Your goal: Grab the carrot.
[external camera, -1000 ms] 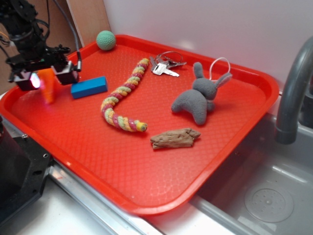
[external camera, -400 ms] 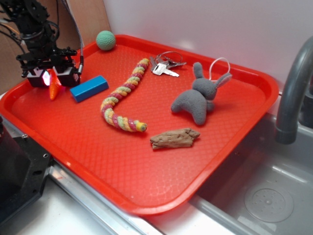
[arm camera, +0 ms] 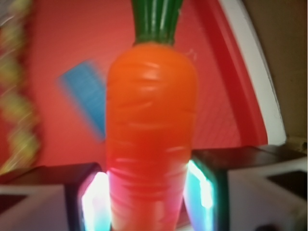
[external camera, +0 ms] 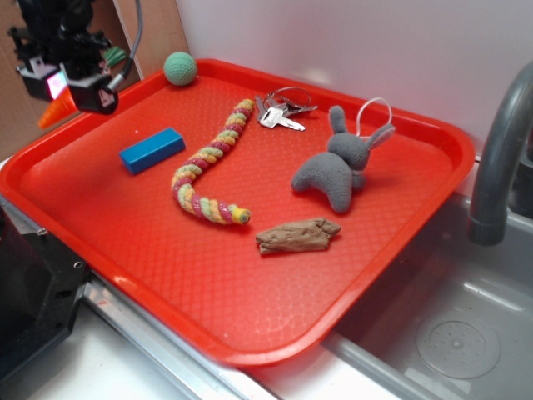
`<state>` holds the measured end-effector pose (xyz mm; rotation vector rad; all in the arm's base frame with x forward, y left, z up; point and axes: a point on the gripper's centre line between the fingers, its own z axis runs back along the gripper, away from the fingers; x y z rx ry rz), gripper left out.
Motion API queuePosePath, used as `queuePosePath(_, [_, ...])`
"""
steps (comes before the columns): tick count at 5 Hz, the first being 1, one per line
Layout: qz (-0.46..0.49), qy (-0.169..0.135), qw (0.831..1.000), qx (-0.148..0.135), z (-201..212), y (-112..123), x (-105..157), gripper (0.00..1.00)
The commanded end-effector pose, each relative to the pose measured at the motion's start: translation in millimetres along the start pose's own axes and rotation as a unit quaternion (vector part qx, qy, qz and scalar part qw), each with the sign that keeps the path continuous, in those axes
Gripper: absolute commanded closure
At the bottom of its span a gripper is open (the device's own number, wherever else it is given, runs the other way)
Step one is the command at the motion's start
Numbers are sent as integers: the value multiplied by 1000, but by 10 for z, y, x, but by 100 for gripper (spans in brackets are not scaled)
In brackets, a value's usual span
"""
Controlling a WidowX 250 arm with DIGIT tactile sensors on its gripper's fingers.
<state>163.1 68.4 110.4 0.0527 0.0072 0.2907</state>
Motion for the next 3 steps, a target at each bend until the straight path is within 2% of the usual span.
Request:
queuePosePath(1, [-164,-69,984,-5,769,-635,-312,100])
queuePosePath(2, [-181,-91,979,-12,953,-700,-418,100])
queuePosePath(3, [-173,-90,981,-18,980,-654,-451,100])
